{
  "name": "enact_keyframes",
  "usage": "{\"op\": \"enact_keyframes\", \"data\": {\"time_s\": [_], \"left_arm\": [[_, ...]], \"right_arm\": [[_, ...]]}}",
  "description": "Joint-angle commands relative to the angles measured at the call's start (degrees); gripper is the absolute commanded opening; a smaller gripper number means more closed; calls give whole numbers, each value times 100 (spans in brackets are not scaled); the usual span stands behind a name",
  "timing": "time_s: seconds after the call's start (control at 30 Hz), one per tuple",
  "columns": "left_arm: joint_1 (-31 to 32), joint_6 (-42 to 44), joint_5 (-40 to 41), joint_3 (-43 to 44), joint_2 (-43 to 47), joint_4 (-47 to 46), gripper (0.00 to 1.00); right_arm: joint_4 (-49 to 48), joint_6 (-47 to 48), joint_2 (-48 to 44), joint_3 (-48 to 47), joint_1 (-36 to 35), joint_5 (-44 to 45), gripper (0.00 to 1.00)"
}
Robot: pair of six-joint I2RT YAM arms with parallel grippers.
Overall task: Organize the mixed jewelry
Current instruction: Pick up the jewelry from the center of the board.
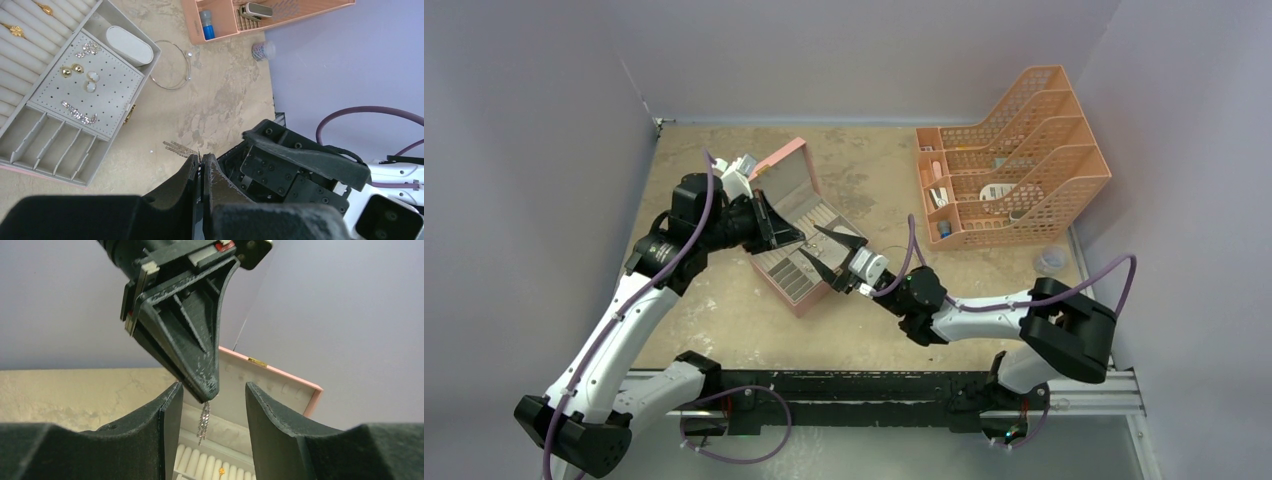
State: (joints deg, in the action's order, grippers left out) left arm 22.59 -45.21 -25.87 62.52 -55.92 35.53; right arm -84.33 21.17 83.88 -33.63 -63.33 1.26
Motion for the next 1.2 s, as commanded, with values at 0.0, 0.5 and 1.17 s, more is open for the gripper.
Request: {"op": "enact_keyframes", "data": {"time_s": [0.0, 0.5, 1.17], "left_arm": [[-27, 39, 34, 268, 114, -117, 0], [-24, -48, -54, 234, 161, -143, 0], [-26, -41, 6, 208, 213, -108, 0]], "right_arm": [[-200, 150, 82, -127, -30, -105, 52], [24, 104, 329, -399, -29, 245, 37], [318, 233, 312, -531, -30, 363, 9]]}}
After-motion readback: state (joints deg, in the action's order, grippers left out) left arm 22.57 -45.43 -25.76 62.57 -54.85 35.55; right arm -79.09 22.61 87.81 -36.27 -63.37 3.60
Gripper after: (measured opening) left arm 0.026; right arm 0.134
